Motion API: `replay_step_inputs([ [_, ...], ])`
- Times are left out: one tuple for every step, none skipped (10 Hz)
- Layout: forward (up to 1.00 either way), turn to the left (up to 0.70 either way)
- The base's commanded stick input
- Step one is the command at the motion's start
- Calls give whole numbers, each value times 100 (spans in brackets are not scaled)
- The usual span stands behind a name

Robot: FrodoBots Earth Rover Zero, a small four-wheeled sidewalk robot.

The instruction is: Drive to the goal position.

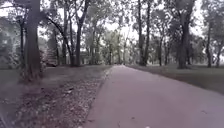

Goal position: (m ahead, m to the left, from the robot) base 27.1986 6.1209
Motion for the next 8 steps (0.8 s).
replay_step_inputs([
  [69, 0],
  [68, 0],
  [68, 0],
  [68, 0],
  [68, -1],
  [68, -10],
  [69, -14],
  [69, -14],
])
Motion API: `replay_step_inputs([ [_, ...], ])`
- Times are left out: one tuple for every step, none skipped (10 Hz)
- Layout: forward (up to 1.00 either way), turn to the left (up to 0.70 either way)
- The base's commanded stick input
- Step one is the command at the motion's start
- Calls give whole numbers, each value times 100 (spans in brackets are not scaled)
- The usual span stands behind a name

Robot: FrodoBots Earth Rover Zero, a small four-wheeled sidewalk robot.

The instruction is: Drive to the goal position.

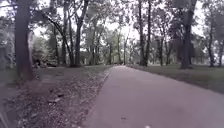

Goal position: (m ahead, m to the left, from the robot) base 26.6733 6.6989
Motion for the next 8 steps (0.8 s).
replay_step_inputs([
  [69, -14],
  [69, -12],
  [69, 0],
  [68, 0],
  [69, 0],
  [69, 0],
  [69, 0],
  [68, 0],
])
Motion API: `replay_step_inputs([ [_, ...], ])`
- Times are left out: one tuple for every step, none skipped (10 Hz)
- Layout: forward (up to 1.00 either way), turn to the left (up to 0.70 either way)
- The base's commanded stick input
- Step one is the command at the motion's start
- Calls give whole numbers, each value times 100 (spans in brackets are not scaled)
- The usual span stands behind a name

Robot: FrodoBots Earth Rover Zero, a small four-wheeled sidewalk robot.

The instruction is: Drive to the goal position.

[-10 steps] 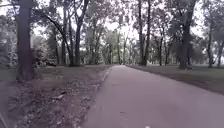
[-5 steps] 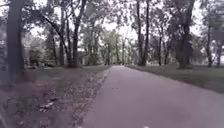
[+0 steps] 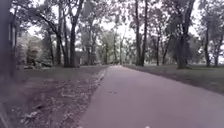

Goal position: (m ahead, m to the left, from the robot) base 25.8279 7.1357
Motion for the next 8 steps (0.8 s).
replay_step_inputs([
  [68, 0],
  [69, 0],
  [69, 0],
  [69, 0],
  [69, 0],
  [69, 0],
  [69, 0],
  [69, 0],
])
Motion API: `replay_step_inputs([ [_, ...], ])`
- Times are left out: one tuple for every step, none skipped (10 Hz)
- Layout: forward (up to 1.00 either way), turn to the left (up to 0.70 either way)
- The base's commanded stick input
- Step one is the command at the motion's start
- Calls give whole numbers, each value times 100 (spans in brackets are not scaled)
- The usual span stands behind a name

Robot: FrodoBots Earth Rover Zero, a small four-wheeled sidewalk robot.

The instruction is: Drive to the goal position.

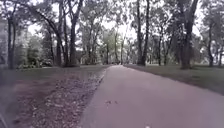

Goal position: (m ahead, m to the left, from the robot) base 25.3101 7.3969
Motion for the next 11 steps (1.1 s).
replay_step_inputs([
  [69, 0],
  [69, 0],
  [69, 0],
  [69, 0],
  [69, 0],
  [69, 0],
  [69, 0],
  [69, 0],
  [69, 0],
  [68, 0],
  [68, 0],
])
